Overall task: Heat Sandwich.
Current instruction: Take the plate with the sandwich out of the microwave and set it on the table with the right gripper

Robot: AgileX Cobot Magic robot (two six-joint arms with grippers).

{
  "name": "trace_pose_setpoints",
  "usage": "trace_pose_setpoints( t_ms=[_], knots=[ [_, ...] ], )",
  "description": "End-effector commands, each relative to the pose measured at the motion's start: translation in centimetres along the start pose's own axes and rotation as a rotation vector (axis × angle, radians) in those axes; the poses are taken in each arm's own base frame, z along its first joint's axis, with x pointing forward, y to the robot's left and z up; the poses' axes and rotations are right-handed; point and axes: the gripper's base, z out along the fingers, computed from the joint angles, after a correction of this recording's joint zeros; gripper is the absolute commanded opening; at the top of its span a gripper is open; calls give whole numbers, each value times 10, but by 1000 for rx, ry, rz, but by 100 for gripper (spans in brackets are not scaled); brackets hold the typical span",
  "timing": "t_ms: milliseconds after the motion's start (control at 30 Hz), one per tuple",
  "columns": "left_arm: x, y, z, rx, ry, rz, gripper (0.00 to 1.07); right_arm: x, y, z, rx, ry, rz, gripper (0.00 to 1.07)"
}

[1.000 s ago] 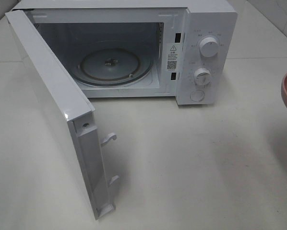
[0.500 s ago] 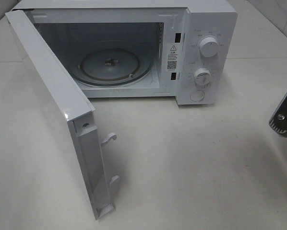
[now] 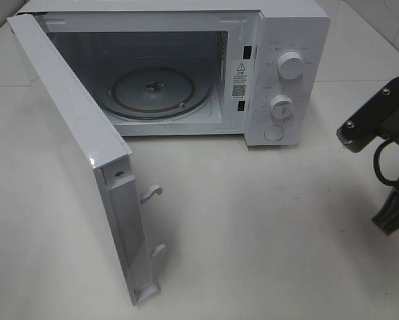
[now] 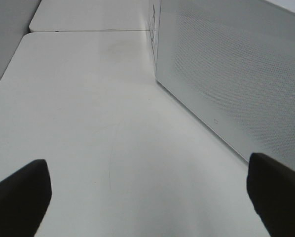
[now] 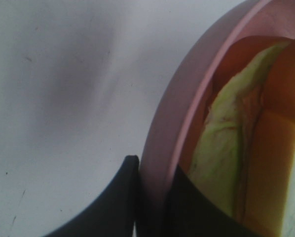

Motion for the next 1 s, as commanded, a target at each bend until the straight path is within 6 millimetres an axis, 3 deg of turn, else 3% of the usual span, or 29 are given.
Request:
trace_pose_setpoints(
  t_ms=[33, 467, 1000],
  knots=[
    [3, -1, -3, 2, -24, 0, 101, -15, -3, -3, 57, 33, 31, 1],
    [3, -1, -3, 2, -24, 0, 101, -45, -1, -2, 105, 104, 163, 1],
    [3, -1, -3, 2, -24, 0, 101, -54, -12, 43, 88, 182, 226, 2]
  ],
)
